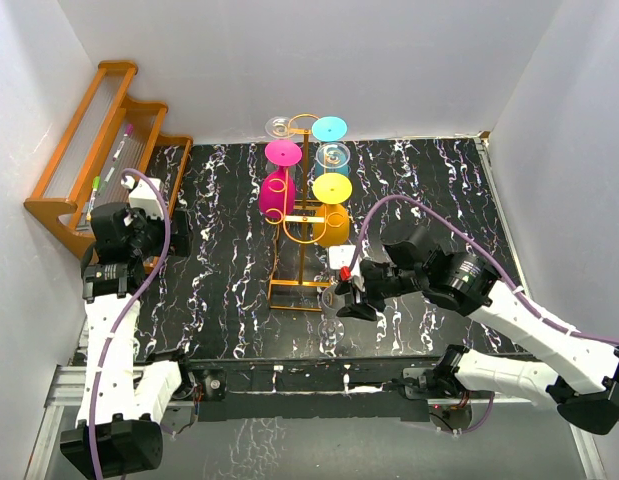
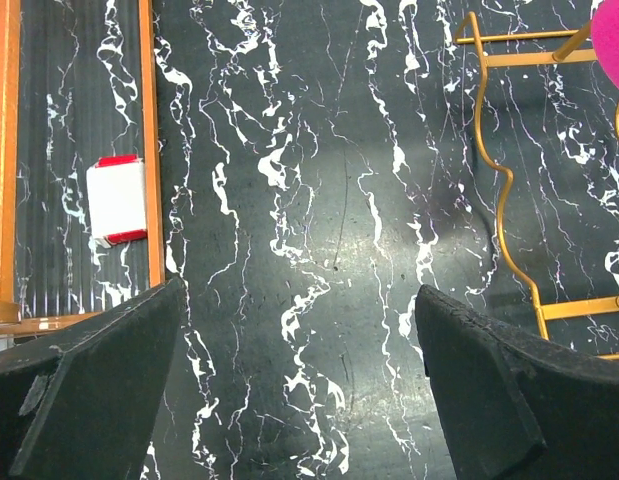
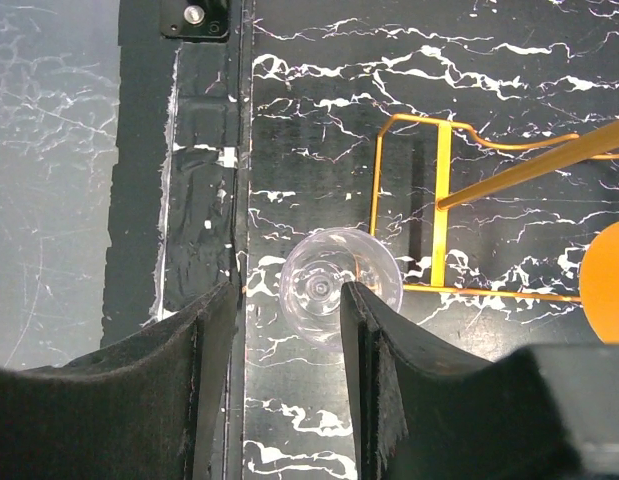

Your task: Place the wine glass upside down on the wine glass rack

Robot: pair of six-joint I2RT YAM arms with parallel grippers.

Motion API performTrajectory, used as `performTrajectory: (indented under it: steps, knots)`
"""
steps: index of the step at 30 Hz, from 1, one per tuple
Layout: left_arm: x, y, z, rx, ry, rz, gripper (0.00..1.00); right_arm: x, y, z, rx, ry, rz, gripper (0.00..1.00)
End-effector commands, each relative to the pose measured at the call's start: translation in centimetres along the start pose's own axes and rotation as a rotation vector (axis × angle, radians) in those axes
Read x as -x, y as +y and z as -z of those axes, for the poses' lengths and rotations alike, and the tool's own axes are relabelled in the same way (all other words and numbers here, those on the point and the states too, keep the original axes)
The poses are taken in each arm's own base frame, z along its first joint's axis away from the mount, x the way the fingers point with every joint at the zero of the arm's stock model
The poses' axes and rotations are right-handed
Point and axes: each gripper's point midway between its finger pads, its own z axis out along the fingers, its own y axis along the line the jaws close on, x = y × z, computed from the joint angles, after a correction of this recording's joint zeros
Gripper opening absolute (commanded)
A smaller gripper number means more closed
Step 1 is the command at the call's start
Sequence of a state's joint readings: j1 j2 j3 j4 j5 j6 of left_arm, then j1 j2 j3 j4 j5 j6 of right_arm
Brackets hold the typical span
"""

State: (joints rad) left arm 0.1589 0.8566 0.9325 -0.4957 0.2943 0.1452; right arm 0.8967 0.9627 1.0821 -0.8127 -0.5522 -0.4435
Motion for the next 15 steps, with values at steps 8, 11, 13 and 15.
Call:
performTrajectory:
  steps: [8, 11, 13, 15]
  knots:
    - [0.0, 0.1, 0.5, 0.007, -0.022, -0.007, 0.97, -0.7, 0.1, -0.5, -0.002, 0.013, 0.002, 0.48]
    - [-0.2, -0.1, 0.5, -0.001, -0.023, -0.009, 0.97, -0.9, 0.1, -0.7, -0.001, 0.024, 0.000, 0.48]
    - [-0.4, -0.1, 0.4, -0.002, -0.020, -0.010, 0.97, -1.3, 0.0, -0.8, 0.000, 0.036, 0.000, 0.47]
    - [-0.4, -0.1, 0.5, -0.002, -0.020, -0.012, 0.97, -1.6, 0.0, -1.1, 0.003, 0.046, -0.001, 0.47]
